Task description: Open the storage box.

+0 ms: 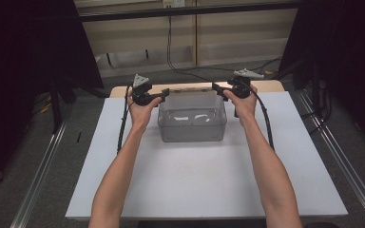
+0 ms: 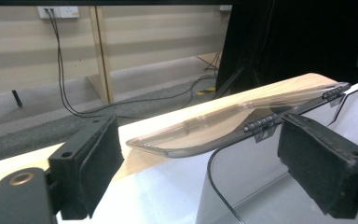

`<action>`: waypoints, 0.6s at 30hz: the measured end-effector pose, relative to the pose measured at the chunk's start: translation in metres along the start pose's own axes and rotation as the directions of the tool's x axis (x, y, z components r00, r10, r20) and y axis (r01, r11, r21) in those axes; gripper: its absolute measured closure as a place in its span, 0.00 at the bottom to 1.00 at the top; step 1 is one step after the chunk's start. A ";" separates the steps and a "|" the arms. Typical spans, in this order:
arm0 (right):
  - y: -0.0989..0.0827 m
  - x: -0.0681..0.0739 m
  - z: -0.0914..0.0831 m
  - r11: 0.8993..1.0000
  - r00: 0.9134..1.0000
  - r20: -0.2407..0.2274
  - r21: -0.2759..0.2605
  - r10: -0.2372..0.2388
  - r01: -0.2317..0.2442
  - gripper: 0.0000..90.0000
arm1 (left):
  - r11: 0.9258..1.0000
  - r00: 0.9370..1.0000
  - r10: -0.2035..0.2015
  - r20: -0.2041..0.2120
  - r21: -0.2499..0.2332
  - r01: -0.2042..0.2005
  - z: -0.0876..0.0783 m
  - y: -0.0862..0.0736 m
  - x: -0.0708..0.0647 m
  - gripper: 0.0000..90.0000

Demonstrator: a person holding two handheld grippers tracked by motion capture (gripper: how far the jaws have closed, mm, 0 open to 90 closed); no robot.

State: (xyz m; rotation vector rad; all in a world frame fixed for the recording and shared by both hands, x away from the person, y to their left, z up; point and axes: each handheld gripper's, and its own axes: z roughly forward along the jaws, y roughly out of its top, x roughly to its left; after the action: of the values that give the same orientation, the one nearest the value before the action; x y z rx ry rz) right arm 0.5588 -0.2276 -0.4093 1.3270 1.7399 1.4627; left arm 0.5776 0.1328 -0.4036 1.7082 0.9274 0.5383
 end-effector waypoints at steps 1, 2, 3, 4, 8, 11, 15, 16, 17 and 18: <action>0.000 0.001 -0.001 1.000 1.000 0.000 -0.006 -0.001 0.001 0.20 | 1.000 1.000 0.003 0.000 0.000 -0.003 -0.001 0.000 0.000 0.14; -0.001 0.002 -0.001 1.000 1.000 -0.001 -0.011 -0.002 0.002 0.18 | 1.000 1.000 0.001 0.000 0.000 -0.001 -0.002 0.000 -0.001 0.14; -0.001 0.003 -0.002 1.000 1.000 -0.001 -0.012 -0.005 0.005 0.17 | 1.000 1.000 0.004 -0.003 0.002 -0.004 -0.003 0.001 -0.001 0.13; -0.002 0.004 -0.003 1.000 1.000 0.000 -0.009 -0.007 0.007 0.16 | 1.000 1.000 0.005 -0.004 0.003 -0.005 -0.004 0.001 -0.001 0.11; -0.004 0.008 -0.005 1.000 1.000 0.009 -0.015 -0.024 0.024 0.12 | 1.000 1.000 0.018 -0.002 -0.005 -0.018 -0.009 -0.002 -0.003 0.10; -0.005 0.011 -0.007 0.999 1.000 0.003 -0.021 -0.025 0.025 0.10 | 1.000 1.000 0.011 0.005 -0.009 -0.011 -0.013 -0.004 -0.005 0.09; -0.005 0.016 -0.010 0.999 0.999 0.004 -0.028 -0.037 0.037 0.07 | 1.000 1.000 -0.003 0.018 -0.022 0.003 -0.018 -0.007 -0.007 0.07; -0.005 0.017 -0.011 0.999 0.999 0.004 -0.032 -0.040 0.041 0.07 | 1.000 1.000 0.003 0.019 -0.018 -0.002 -0.019 -0.008 -0.007 0.06; -0.005 0.018 -0.012 0.998 0.999 0.006 -0.032 -0.048 0.049 0.06 | 1.000 1.000 0.002 0.016 -0.018 -0.002 -0.020 -0.010 -0.008 0.06; -0.004 0.019 -0.013 0.998 0.998 0.011 -0.031 -0.056 0.057 0.06 | 1.000 1.000 0.011 0.022 -0.013 -0.010 -0.020 -0.011 -0.009 0.06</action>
State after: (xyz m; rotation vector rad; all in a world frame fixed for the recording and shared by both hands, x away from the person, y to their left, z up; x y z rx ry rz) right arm 0.5386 -0.2164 -0.4058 1.2565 1.7269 1.4442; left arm 0.5539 0.1387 -0.4063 1.7049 0.8977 0.5300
